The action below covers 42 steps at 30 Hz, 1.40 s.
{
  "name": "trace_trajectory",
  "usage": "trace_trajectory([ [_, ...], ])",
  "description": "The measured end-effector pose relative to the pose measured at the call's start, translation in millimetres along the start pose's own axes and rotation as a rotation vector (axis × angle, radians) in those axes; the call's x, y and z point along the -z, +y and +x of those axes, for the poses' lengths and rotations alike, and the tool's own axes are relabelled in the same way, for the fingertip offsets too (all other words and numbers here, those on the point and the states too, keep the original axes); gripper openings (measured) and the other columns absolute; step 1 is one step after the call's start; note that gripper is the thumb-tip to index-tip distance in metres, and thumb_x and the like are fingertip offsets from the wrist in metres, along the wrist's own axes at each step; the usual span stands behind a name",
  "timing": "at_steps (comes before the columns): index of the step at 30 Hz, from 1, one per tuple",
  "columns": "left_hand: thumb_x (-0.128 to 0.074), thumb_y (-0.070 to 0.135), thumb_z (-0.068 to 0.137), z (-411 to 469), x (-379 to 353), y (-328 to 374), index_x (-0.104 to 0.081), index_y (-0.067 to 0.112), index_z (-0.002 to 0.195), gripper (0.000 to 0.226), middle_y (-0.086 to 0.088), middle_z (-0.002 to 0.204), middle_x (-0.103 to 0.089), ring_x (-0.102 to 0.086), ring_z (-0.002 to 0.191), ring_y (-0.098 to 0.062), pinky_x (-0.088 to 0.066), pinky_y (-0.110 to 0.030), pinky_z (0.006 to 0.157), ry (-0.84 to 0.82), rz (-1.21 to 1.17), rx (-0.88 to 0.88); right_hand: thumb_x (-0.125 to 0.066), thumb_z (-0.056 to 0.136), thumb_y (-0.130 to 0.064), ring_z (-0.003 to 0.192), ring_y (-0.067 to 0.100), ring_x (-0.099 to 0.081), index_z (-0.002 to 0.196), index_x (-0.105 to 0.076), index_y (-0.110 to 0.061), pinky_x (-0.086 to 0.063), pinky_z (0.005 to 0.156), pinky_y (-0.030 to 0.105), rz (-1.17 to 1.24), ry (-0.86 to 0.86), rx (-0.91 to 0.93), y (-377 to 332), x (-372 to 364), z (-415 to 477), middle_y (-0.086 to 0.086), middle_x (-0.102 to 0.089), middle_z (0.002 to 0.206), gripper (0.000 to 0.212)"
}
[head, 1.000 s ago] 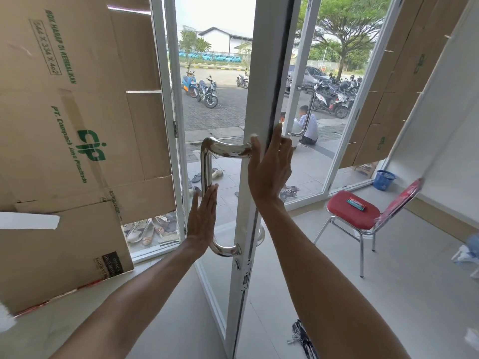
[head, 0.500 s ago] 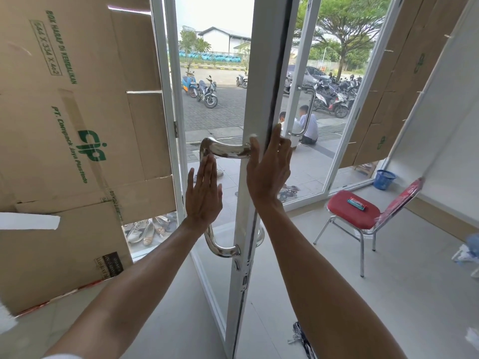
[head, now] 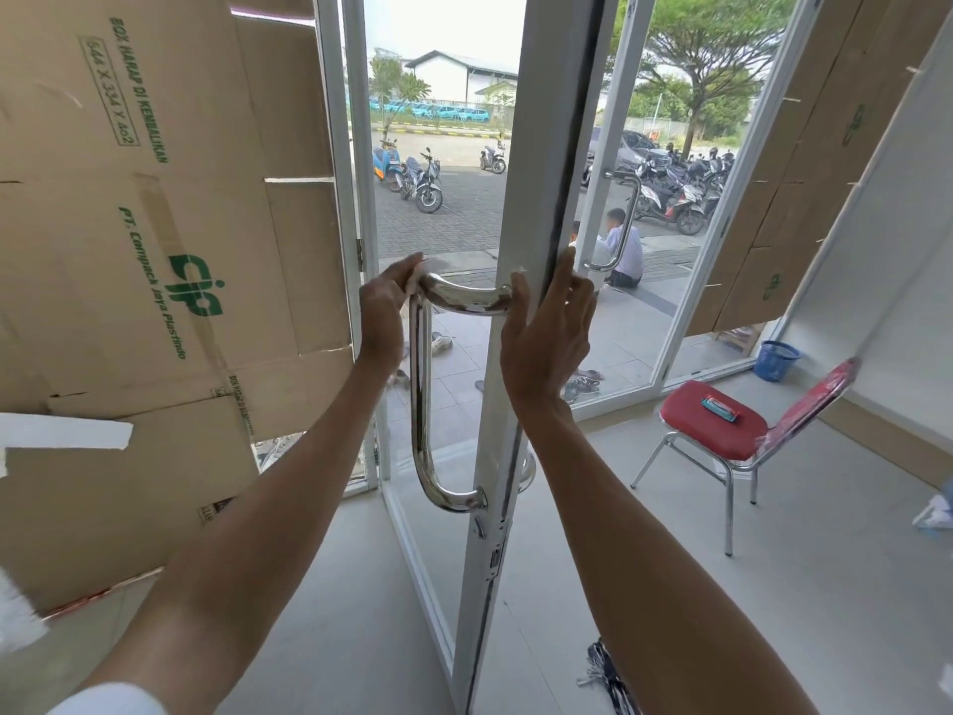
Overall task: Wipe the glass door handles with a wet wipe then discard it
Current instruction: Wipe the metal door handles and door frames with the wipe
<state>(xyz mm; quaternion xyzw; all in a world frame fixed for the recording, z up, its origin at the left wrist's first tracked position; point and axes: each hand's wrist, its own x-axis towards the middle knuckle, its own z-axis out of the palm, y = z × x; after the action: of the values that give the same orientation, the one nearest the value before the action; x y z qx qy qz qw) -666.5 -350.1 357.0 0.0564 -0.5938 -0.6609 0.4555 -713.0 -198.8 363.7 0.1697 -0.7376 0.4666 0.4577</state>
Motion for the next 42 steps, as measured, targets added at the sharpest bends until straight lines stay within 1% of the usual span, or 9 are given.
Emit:
trace_trajectory([
  [3,-0.029,0.019,0.083,2.0,-12.7,22.1,-0.068,-0.005,0.108,0.052,-0.019,0.102,-0.071,-0.067,0.090,-0.019,-0.052,-0.022,0.075,-0.127,0.047,-0.066,-0.057,0.095,-0.040,0.105,0.027,-0.057,0.138,-0.049,-0.007,-0.054,0.069,0.036,-0.012,-0.005,-0.005,1.5,0.1,0.7,0.014,-0.059,0.114,0.056],
  [9,-0.035,0.030,0.100,-2.8,-7.6,-14.2,-0.073,0.020,0.088,0.041,-0.003,0.079,-0.068,-0.058,0.069,-0.015,-0.041,-0.031,0.065,0.028,0.270,-0.164,-0.055,0.095,-0.042,0.105,0.026,-0.058,0.138,-0.049,-0.006,-0.054,0.070,0.036,0.002,-0.028,0.004,4.1,3.3,2.9,0.013,-0.059,0.113,0.056],
  [13,-0.032,0.039,0.089,-14.4,-5.7,-18.0,-0.039,0.019,0.059,0.037,0.000,0.056,-0.034,-0.030,0.051,-0.009,-0.024,-0.032,0.060,0.170,0.386,0.028,-0.055,0.095,-0.041,0.103,0.027,-0.057,0.137,-0.050,-0.006,-0.052,0.065,0.033,-0.002,-0.025,0.006,4.3,4.3,3.5,0.013,-0.058,0.110,0.056],
  [15,-0.030,0.040,0.091,-25.6,-3.6,-24.9,-0.051,0.018,0.069,0.038,0.003,0.055,-0.031,-0.027,0.047,-0.005,-0.024,-0.031,0.055,0.151,0.448,-0.039,-0.055,0.095,-0.042,0.103,0.027,-0.057,0.137,-0.049,-0.006,-0.052,0.065,0.033,-0.006,-0.023,0.003,4.3,3.9,3.7,0.013,-0.058,0.110,0.056],
  [18,-0.025,0.033,0.097,-43.1,-2.3,-36.4,-0.060,0.017,0.132,0.052,0.002,0.060,-0.051,-0.044,0.049,-0.002,-0.036,-0.023,0.050,0.098,0.604,-0.221,-0.054,0.096,-0.043,0.105,0.027,-0.057,0.139,-0.048,-0.007,-0.053,0.067,0.035,-0.015,-0.027,-0.011,4.2,1.5,2.6,0.013,-0.058,0.113,0.057],
  [20,-0.027,0.027,0.095,-49.4,-0.8,-47.3,-0.036,0.010,0.152,0.060,-0.017,0.116,-0.068,-0.067,0.090,-0.015,-0.052,-0.029,0.077,0.059,0.716,-0.271,-0.054,0.096,-0.043,0.106,0.027,-0.057,0.139,-0.048,-0.007,-0.053,0.068,0.035,-0.017,-0.026,-0.012,4.0,0.8,2.5,0.013,-0.058,0.114,0.057],
  [22,-0.030,0.027,0.095,-55.0,-0.1,-64.0,-0.017,0.004,0.156,0.067,-0.016,0.160,-0.028,-0.039,0.142,-0.027,-0.038,-0.042,0.113,0.000,0.859,-0.339,-0.054,0.096,-0.044,0.106,0.026,-0.057,0.139,-0.048,-0.007,-0.053,0.068,0.035,-0.021,-0.028,-0.010,4.8,1.2,1.7,0.013,-0.058,0.114,0.057],
  [25,-0.044,0.020,0.091,-62.5,-5.7,-75.0,-0.002,0.004,0.157,0.080,-0.009,0.166,0.003,-0.006,0.154,-0.020,-0.021,-0.051,0.122,-0.004,1.029,-0.320,-0.055,0.095,-0.044,0.107,0.026,-0.057,0.138,-0.049,-0.008,-0.053,0.070,0.035,-0.021,-0.031,-0.010,3.8,1.0,1.8,0.013,-0.058,0.115,0.056],
  [42,-0.060,0.018,0.079,-52.4,-21.3,-49.3,-0.008,0.019,0.159,0.095,-0.012,0.166,0.003,0.002,0.154,-0.022,-0.015,-0.053,0.121,0.092,1.393,-0.273,-0.050,0.096,-0.046,0.106,0.027,-0.057,0.139,-0.048,-0.008,-0.053,0.070,0.035,-0.003,-0.051,-0.007,0.8,4.6,1.9,0.012,-0.058,0.114,0.057],
])
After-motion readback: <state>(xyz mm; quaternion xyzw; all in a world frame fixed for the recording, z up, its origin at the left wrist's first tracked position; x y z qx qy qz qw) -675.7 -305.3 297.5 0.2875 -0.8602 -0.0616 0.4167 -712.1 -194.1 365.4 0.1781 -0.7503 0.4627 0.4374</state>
